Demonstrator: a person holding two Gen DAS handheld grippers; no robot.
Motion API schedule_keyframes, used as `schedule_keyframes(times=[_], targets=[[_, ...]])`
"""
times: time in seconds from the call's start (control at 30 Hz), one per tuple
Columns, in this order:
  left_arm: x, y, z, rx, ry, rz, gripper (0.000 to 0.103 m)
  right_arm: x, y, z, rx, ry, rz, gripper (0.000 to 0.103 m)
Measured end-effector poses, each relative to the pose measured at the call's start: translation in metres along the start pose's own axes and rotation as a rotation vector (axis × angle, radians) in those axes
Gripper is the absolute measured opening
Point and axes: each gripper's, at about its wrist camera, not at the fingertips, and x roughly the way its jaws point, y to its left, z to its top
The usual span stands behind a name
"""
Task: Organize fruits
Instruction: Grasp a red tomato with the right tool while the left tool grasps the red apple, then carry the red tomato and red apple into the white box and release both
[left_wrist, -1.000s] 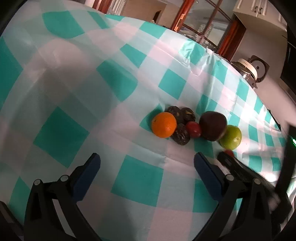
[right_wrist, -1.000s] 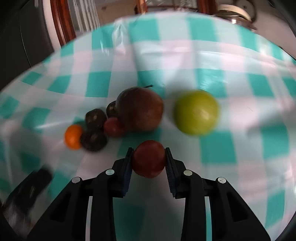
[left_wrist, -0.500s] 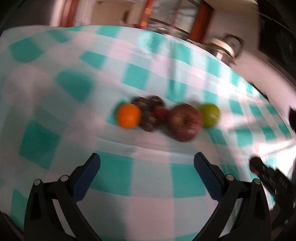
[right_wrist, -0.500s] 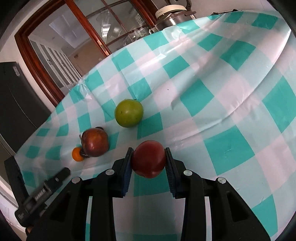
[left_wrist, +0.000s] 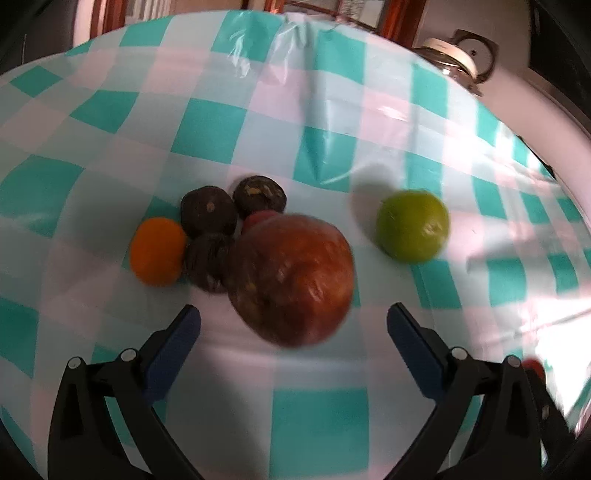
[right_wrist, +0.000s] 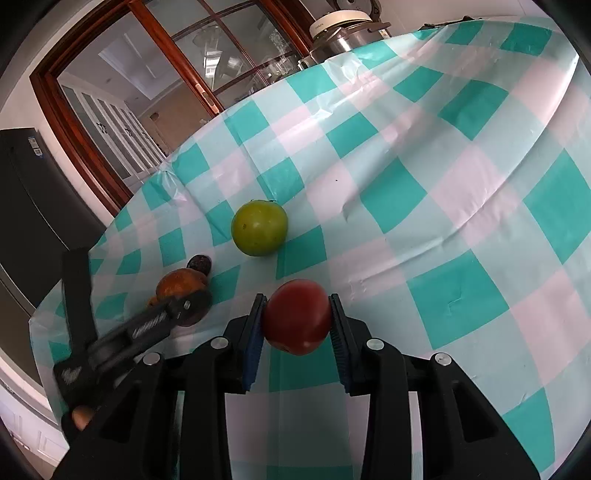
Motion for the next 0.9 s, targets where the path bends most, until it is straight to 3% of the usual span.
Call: schedule_keyframes(times=[0.03, 0.17, 0.23, 0.3, 0.53, 0.67, 0.77, 0.9], targets=[[0.003, 0.000, 0.003, -0.008, 0.004, 0.004, 0.096, 0.000, 0.000, 0.000, -0.001, 0.001, -0.001, 0.034], [0.014, 0.004, 0.011, -0.048, 0.016, 0.026, 0.094, 0.001, 0.001, 0.000, -0.005, 0.004, -0.001, 0.034], [0.013, 0.004, 0.010, -0.036, 0.007, 0.050, 0.079, 0.001, 0.000, -0.001, -0.006, 0.003, -0.001, 0.034], [0.007, 0.004, 0.006, -0.018, 0.004, -0.009, 0.065, 0.000, 0.000, -0.001, -0.005, 0.002, -0.002, 0.034], [-0.046, 0.027, -0.051, -0.033, 0.006, -0.094, 0.064, 0.001, 0.000, 0.000, -0.005, 0.000, 0.002, 0.034], [-0.086, 0.040, -0.091, -0.020, -0.049, -0.167, 0.064, 0.001, 0.000, 0.000, -0.005, -0.001, 0.005, 0.034], [-0.099, 0.041, -0.101, -0.004, -0.086, -0.173, 0.064, 0.001, 0.000, 0.000, -0.005, -0.001, 0.010, 0.034], [-0.097, 0.041, -0.098, -0.023, -0.076, -0.199, 0.064, 0.000, -0.002, 0.001, 0.006, -0.012, 0.026, 0.034]])
